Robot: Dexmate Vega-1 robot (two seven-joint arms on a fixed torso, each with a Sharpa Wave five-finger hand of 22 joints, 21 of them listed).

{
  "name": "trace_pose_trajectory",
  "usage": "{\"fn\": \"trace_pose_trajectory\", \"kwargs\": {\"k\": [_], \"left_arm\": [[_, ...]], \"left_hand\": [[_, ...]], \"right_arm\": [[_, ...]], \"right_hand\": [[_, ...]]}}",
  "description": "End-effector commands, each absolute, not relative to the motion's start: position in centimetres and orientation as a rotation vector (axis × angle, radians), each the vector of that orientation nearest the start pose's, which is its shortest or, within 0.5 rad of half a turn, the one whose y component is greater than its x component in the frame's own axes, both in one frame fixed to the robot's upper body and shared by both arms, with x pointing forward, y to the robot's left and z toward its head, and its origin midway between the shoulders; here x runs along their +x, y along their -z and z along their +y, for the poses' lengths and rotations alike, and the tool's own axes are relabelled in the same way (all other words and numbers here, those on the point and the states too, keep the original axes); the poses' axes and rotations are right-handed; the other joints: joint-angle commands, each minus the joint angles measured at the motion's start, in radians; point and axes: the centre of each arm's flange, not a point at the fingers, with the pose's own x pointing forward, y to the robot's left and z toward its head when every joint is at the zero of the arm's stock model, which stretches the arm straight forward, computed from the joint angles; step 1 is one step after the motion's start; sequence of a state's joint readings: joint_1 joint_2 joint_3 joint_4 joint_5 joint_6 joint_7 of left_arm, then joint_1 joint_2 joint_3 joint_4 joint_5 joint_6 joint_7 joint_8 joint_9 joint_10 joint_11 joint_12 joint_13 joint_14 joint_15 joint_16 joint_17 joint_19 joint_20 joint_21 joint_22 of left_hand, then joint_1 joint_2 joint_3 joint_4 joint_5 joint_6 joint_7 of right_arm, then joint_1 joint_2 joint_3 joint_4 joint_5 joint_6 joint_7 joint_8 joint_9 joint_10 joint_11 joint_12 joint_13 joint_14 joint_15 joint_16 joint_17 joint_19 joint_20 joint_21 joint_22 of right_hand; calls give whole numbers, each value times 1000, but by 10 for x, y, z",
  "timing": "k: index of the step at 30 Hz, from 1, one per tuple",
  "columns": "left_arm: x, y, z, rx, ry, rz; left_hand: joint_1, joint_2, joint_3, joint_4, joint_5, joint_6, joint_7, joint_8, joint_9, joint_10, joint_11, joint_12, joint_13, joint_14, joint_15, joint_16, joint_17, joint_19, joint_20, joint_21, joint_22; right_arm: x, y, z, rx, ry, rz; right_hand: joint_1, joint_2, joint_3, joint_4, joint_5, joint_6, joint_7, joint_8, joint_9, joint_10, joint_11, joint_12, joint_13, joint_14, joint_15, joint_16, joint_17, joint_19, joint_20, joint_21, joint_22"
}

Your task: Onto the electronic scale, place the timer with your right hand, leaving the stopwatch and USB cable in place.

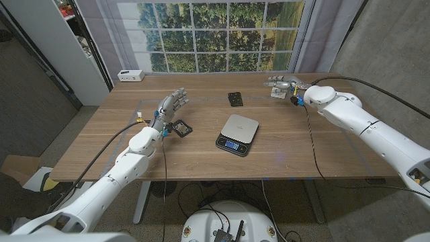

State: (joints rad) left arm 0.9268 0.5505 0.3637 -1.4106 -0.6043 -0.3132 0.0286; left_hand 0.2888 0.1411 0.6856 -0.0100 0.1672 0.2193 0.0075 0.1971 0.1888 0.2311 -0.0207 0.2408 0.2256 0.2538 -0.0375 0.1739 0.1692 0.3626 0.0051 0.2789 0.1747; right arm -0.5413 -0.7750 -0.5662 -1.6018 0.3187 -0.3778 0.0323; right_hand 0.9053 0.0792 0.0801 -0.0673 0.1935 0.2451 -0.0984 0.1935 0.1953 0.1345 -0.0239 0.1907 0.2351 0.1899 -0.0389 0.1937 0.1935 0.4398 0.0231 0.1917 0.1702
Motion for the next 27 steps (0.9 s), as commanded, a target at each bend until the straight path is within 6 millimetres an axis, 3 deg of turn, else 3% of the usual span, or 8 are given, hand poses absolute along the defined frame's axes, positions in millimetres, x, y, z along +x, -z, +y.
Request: {"fn": "trace_pose_trajectory", "kwargs": {"k": [1,4,6,9,15,21,27], "left_arm": [[625,45,287,17,184,-615],[624,47,288,17,183,-613],[623,48,288,17,182,-612],[622,49,288,15,181,-611],[620,51,288,16,177,-607],[618,53,287,14,170,-605],[617,55,286,13,169,-600]], "left_hand": [[7,-1,4,-6,4,8,-2,4,2,10,2,5,5,6,0,7,2,-7,2,-4,5],[6,0,4,-6,4,10,-4,5,2,10,1,4,6,5,1,7,2,-9,3,-6,5],[6,0,4,-7,4,10,-4,5,3,10,1,5,6,4,1,7,3,-9,3,-6,5],[6,0,4,-7,4,13,-5,6,3,10,2,5,7,4,1,7,3,-9,3,-7,5],[8,1,5,-9,4,16,-6,7,4,10,1,5,8,3,2,6,3,-9,4,-8,6],[9,2,5,-11,4,18,-6,7,4,9,1,5,9,2,1,6,2,-10,4,-10,6],[11,3,6,-13,4,22,-6,8,5,9,1,5,11,3,1,7,2,-10,4,-12,6]], "right_arm": [[653,-123,-279,-829,-66,-282],[658,-129,-279,-862,-50,-261],[661,-132,-278,-877,-41,-252],[666,-135,-275,-911,-23,-239],[676,-142,-268,-974,1,-208],[685,-147,-265,-1007,21,-178],[693,-152,-264,-1068,60,-141]], "right_hand": [[-1,-8,-2,-8,-1,6,-24,8,4,-22,-6,-3,4,-24,-2,-5,3,-11,21,-6,4],[-8,-10,-4,-9,1,-4,-41,3,4,-38,-13,-3,3,-56,10,-9,5,-37,36,-11,5],[-15,-8,-5,-12,5,-18,-51,0,4,-49,-15,2,1,-126,43,-19,6,-73,46,-12,7],[-25,-3,-5,-11,7,-19,-65,1,5,-47,-28,7,0,-175,54,-20,10,-106,52,-15,7],[-30,-5,-7,-14,8,-57,-89,-10,5,-55,-35,7,-1,-196,55,-13,11,-125,61,-12,8],[-36,-7,-9,-15,8,-77,-93,-13,5,-64,-21,5,-2,-207,51,-10,11,-135,64,-10,8],[-37,-12,-10,-20,9,-81,-93,-9,5,-104,-26,-5,-2,-223,50,-9,9,-144,67,-8,8]]}}
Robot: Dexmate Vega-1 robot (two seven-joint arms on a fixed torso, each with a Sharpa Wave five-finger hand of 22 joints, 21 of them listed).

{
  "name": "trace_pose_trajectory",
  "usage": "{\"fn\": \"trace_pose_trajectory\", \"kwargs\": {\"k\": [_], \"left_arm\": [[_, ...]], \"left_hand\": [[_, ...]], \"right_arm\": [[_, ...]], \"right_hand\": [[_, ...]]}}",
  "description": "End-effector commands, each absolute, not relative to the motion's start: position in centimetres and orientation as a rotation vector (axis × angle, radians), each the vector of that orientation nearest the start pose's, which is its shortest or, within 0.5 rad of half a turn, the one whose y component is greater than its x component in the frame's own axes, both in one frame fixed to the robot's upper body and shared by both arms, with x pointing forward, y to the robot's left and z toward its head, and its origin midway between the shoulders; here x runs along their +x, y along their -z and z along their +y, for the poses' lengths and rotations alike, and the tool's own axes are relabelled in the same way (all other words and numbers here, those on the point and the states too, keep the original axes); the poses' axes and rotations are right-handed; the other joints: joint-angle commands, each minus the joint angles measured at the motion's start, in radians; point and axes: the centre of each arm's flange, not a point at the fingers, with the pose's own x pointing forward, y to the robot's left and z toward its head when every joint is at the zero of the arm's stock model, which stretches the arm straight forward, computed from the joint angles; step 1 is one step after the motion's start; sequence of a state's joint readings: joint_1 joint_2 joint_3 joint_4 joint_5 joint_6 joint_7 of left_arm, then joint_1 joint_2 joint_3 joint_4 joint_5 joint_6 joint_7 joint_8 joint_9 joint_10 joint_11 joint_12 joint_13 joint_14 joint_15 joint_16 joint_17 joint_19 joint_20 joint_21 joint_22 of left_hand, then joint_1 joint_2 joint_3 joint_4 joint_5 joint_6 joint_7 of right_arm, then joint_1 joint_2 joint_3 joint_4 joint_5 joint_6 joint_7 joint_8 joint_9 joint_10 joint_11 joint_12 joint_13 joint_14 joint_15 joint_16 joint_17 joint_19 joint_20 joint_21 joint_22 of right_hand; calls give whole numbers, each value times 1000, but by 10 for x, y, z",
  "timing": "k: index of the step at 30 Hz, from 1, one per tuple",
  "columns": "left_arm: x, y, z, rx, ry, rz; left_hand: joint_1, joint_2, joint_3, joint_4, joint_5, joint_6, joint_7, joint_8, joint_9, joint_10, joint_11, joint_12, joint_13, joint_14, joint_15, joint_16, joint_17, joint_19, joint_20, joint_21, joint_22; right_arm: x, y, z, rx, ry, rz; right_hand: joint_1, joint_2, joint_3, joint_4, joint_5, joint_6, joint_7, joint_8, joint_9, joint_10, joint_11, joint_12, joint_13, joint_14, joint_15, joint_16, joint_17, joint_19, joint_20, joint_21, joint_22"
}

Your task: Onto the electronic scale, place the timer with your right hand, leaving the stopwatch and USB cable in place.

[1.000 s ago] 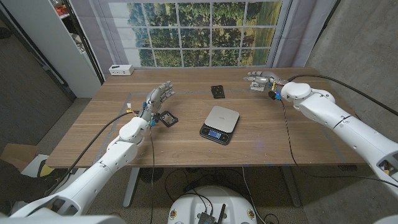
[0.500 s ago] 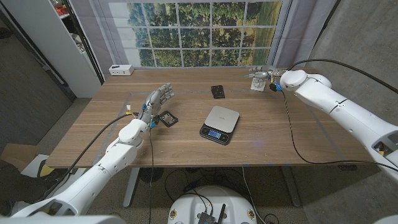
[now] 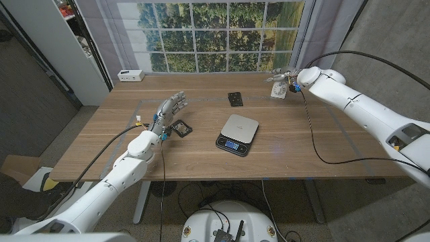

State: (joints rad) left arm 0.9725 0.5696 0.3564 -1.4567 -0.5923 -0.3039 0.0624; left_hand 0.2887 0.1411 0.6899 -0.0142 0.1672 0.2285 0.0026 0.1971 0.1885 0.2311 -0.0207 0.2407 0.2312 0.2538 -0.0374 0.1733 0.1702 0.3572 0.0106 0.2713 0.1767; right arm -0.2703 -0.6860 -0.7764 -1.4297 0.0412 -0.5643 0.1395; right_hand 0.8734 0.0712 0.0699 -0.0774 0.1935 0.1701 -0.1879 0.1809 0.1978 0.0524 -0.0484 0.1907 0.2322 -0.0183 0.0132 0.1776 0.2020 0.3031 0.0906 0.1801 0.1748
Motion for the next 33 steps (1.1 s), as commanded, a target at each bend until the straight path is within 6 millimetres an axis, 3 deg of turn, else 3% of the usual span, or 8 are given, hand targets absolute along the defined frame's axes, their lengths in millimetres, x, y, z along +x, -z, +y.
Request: {"fn": "trace_pose_trajectory", "kwargs": {"k": [1,13,18,22,27,30,33], "left_arm": [[617,55,286,15,165,-598],[623,54,285,12,178,-595],[624,55,283,9,182,-588],[624,56,283,11,180,-584],[622,58,282,11,174,-578],[621,59,281,8,176,-578],[621,60,280,7,173,-576]], "left_hand": [[11,3,2,-10,4,14,-1,8,5,10,0,6,6,3,1,7,1,-4,-1,-4,4],[12,5,3,-12,4,14,-2,7,6,10,1,6,8,3,-1,8,1,-5,-1,-8,4],[12,5,3,-13,4,15,-1,7,7,9,1,6,9,2,0,7,2,-5,-1,-9,4],[12,5,3,-13,4,16,-1,7,7,9,1,6,10,3,0,8,2,-6,-1,-10,4],[12,6,3,-14,4,16,-2,7,7,9,0,6,10,2,0,8,2,-6,0,-11,4],[12,6,3,-14,4,16,-2,7,7,9,-1,6,11,3,0,8,2,-6,0,-12,4],[12,6,3,-14,4,16,-2,7,7,10,0,6,11,3,-1,8,2,-6,0,-12,4]], "right_arm": [[693,-153,-263,-1076,71,-143],[691,-162,-254,-1163,128,-185],[702,-166,-252,-1217,133,-141],[710,-170,-252,-1251,135,-101],[719,-172,-256,-1288,156,-62],[724,-173,-257,-1321,175,-45],[726,-173,-259,-1341,191,-30]], "right_hand": [[-5,-5,0,-10,9,-6,-4,4,2,-26,0,-6,0,-16,0,7,1,-8,0,4,3],[-11,-7,-1,-14,13,34,6,23,2,-24,2,7,3,-20,-31,18,3,-28,-6,5,4],[8,-15,5,-34,17,32,-2,20,2,-66,-36,0,6,-50,-50,13,2,-50,-11,5,3],[18,-19,7,-43,20,11,-8,12,2,-75,-32,2,5,-71,-45,10,1,-69,-5,2,3],[22,-22,9,-48,22,-18,-7,5,3,-43,1,17,1,-86,-29,11,-2,-88,5,2,2],[22,-23,9,-50,24,-36,-14,3,3,-22,-5,23,-2,-100,-24,10,-5,-112,-12,-2,1],[23,-24,10,-52,25,-51,-22,1,2,-10,-11,25,-5,-115,-23,8,-6,-128,-13,-4,0]]}}
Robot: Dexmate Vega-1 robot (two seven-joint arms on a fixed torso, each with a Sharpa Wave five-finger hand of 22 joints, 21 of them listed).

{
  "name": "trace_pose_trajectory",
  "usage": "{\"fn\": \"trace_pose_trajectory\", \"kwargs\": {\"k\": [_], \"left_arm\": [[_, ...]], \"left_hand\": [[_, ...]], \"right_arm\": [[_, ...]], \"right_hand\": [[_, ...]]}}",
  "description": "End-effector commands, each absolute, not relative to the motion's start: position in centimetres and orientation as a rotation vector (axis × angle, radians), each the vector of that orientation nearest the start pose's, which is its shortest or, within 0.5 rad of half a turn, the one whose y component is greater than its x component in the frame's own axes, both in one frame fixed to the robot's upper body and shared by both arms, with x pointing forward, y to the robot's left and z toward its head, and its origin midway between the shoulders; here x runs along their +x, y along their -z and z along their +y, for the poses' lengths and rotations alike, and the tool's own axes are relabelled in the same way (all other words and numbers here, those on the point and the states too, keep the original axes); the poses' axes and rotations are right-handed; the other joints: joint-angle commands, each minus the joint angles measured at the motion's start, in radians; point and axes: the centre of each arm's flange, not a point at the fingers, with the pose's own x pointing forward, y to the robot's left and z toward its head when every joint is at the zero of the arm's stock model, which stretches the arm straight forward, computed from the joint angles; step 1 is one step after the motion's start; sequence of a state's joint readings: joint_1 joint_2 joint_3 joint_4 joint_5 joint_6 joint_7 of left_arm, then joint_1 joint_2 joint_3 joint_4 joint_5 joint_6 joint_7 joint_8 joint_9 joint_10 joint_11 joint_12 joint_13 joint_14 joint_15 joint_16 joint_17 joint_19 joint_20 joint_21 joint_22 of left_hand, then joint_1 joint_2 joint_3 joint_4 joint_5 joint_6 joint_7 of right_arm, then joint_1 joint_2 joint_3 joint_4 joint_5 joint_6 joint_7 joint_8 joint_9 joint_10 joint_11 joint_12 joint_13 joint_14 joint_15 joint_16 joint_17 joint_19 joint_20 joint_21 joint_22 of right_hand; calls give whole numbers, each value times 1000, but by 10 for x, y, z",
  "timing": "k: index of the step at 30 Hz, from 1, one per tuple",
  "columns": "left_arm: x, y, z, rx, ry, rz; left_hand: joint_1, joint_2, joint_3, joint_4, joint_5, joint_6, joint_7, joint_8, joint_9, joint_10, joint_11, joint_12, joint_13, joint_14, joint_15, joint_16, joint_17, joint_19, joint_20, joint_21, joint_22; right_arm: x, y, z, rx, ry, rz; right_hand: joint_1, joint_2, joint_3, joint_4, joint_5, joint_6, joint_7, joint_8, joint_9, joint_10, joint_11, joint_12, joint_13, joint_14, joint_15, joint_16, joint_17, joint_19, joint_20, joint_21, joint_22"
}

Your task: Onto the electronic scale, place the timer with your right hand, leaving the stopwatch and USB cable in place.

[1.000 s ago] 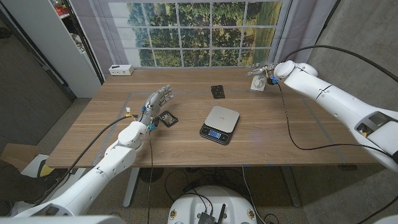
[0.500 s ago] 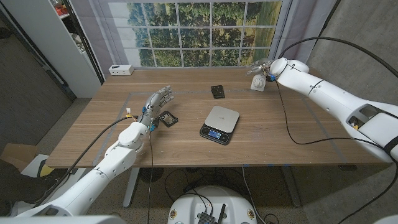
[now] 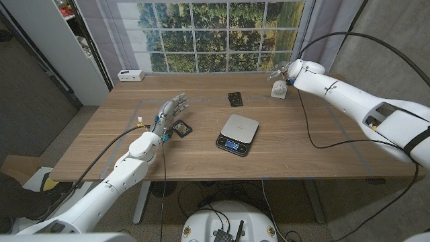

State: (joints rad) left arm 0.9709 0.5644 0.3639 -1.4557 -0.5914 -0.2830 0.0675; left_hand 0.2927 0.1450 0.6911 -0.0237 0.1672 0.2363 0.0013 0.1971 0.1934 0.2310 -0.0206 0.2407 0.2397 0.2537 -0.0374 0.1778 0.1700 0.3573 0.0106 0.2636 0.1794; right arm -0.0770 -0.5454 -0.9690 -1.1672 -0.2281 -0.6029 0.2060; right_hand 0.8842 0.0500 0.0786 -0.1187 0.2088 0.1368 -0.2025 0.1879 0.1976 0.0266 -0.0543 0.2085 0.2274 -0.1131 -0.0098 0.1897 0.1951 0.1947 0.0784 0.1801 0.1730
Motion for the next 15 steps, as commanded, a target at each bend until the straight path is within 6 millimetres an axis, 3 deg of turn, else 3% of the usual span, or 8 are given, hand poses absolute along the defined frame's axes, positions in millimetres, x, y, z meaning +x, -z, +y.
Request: {"fn": "trace_pose_trajectory", "kwargs": {"k": [1,8,12,15], "left_arm": [[621,60,279,7,170,-573],[620,61,276,3,175,-576],[620,61,275,2,176,-574],[620,62,274,3,168,-567]], "left_hand": [[8,2,2,-4,4,9,-2,7,3,11,0,7,3,4,-1,4,2,-7,0,-5,2],[7,2,1,-5,4,10,-3,7,3,13,-2,8,4,5,-2,5,3,-7,0,-6,2],[7,2,1,-5,4,10,-3,7,3,15,-2,9,5,6,-3,5,3,-6,1,-7,2],[6,2,1,-5,4,11,-2,7,3,16,-2,9,5,7,-5,5,3,-6,1,-7,2]], "right_arm": [[727,-173,-261,-1348,194,-26],[732,-174,-270,-1364,213,11],[739,-174,-276,-1352,186,42],[744,-172,-281,-1346,170,54]], "right_hand": [[13,-2,2,-11,10,-20,-8,-5,3,19,-4,8,-1,-24,-2,-5,0,-23,-1,-4,2],[17,0,5,-14,12,-18,-9,2,2,8,-13,1,-4,-23,-9,2,-3,-39,0,-1,0],[18,-2,8,-16,16,-2,2,11,1,18,-22,5,-5,98,-47,46,-1,11,-8,20,-1],[21,-2,9,-18,17,6,5,14,2,26,-20,9,-4,124,-65,52,-1,47,-26,31,0]]}}
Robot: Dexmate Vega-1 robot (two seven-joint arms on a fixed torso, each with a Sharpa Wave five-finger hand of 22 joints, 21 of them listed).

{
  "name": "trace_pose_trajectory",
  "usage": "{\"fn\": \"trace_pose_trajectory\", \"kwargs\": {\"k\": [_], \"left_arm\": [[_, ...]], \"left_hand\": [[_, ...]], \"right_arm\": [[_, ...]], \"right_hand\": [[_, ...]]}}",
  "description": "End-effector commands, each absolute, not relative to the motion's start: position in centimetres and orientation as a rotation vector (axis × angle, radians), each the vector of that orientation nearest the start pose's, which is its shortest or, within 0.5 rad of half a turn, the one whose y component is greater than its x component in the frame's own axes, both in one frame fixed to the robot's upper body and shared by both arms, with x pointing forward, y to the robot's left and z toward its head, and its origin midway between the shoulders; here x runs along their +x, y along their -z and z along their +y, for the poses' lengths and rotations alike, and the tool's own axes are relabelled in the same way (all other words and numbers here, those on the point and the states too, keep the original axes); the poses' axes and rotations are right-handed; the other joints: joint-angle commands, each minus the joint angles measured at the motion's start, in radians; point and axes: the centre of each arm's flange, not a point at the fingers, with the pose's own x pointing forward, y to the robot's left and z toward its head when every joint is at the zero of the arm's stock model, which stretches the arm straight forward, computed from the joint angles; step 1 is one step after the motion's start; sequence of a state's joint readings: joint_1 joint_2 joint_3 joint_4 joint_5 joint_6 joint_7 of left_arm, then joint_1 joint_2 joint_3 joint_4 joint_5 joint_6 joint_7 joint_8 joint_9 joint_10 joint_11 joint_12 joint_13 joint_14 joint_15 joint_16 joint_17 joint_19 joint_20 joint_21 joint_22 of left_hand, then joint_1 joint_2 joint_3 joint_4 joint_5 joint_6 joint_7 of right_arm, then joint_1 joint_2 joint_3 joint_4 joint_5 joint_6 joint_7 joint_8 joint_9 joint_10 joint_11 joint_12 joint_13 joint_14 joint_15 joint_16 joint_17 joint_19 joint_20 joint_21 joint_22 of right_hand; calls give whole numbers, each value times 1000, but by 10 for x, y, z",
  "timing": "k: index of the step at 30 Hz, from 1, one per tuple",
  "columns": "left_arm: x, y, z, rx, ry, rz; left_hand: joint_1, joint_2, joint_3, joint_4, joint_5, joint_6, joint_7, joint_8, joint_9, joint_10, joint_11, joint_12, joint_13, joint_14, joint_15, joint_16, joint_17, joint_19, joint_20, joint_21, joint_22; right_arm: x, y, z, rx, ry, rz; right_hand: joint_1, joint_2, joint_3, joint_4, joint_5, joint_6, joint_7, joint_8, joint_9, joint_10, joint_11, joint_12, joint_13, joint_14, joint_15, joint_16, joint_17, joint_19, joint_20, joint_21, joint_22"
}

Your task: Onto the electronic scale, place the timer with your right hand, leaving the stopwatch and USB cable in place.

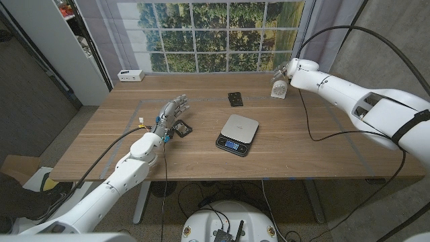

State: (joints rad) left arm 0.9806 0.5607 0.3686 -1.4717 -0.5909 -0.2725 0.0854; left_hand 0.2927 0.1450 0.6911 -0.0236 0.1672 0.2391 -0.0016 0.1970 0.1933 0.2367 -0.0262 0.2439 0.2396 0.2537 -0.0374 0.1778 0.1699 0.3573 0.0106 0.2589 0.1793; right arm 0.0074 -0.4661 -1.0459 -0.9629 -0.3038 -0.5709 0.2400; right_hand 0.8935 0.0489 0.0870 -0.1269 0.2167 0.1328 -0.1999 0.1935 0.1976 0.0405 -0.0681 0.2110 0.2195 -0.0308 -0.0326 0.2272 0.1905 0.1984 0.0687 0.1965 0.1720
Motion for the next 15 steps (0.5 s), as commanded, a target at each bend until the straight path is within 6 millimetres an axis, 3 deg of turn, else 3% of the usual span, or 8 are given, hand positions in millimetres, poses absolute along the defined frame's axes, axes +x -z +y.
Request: {"fn": "trace_pose_trajectory", "kwargs": {"k": [1,6,11,15], "left_arm": [[619,62,274,3,169,-566],[619,64,273,-1,165,-561],[618,64,273,1,165,-558],[618,63,273,2,164,-560]], "left_hand": [[6,2,1,-5,4,9,1,7,3,11,3,6,5,8,-5,6,3,-6,1,-3,2],[6,2,1,-5,4,11,2,8,4,12,3,7,6,9,-4,6,3,-6,2,-4,2],[6,2,1,-5,4,11,2,7,4,17,3,8,7,10,-5,6,3,-6,2,-5,2],[5,2,1,-5,4,12,4,7,4,17,3,9,8,12,-6,7,3,-6,2,-6,2]], "right_arm": [[746,-171,-282,-1344,165,56],[753,-170,-291,-1328,144,49],[754,-169,-299,-1335,161,-20],[754,-170,-303,-1332,165,-19]], "right_hand": [[12,-2,1,-10,9,11,3,9,2,13,-6,8,5,43,-45,15,4,47,-20,15,1],[21,-6,3,-15,12,21,16,12,2,26,6,14,8,61,-62,16,3,67,-33,18,0],[22,-14,1,-16,16,11,23,7,2,-23,4,-4,11,53,-72,8,3,73,-42,15,0],[16,-21,-3,-14,22,8,21,6,3,-1,5,7,14,70,-83,13,6,72,-46,11,0]]}}
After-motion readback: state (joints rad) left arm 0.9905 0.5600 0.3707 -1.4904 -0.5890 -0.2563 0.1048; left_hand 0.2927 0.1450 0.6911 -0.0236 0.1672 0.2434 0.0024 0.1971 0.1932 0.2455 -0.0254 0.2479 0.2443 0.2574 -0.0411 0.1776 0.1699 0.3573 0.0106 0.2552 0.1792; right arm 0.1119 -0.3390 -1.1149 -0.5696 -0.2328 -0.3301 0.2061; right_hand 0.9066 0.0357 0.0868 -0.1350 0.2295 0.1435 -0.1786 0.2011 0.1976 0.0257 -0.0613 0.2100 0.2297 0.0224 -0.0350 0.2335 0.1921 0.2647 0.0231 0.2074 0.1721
